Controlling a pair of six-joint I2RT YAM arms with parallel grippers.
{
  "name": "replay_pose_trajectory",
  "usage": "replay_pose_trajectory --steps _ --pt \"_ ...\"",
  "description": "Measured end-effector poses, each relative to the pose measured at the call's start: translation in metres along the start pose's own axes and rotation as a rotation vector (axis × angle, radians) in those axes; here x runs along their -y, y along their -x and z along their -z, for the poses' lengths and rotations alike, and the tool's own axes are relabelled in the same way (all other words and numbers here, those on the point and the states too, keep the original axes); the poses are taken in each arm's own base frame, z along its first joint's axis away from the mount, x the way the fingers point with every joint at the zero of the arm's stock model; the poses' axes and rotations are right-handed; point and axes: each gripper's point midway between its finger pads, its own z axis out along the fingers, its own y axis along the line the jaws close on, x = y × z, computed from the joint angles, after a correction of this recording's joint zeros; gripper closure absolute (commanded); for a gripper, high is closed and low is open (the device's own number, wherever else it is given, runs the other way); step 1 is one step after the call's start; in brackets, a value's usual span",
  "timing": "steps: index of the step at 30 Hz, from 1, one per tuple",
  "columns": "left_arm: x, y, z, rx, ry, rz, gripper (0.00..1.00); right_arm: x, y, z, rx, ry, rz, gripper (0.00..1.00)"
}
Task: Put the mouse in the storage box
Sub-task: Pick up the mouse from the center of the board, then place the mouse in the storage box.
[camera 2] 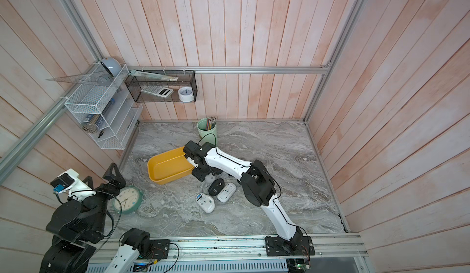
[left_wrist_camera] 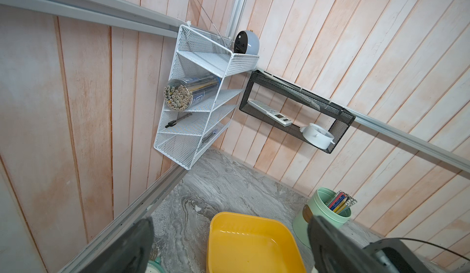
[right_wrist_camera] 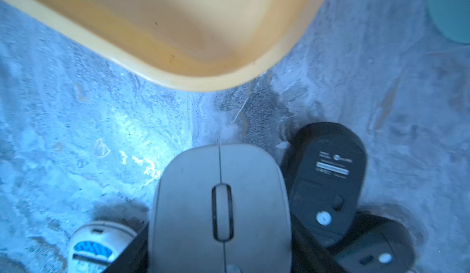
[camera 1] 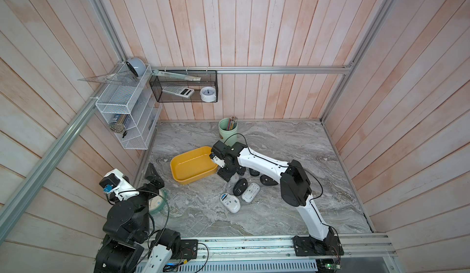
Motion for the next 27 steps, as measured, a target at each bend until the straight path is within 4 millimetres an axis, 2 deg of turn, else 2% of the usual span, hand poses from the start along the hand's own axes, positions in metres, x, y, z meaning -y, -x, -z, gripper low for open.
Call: replay_pose_trajectory --steps 7,11,15,20,23,27 --pt "-0.002 0.002 0.003 0.011 0.005 0.007 0.0 0.008 0.028 0.039 0.117 -0.028 -0.039 0.41" --pt "-0.006 0.005 0.005 0.025 0.018 0.013 0.0 0.013 0.057 0.059 0.223 -0.045 -0.081 0.41" --pt "-0.009 0.006 0.007 0.034 0.027 0.017 0.0 0.017 0.087 0.069 0.319 -0.054 -0.128 0.41" --pt "-0.012 0.007 0.008 0.041 0.042 0.019 0.0 0.019 0.135 0.06 0.424 -0.051 -0.169 0.42" --pt "-0.013 0.008 0.008 0.043 0.048 0.021 0.0 0.018 0.148 0.043 0.446 -0.045 -0.182 0.42" --pt "-0.014 0.008 0.008 0.045 0.053 0.022 0.0 0.014 0.152 0.017 0.437 -0.029 -0.193 0.42"
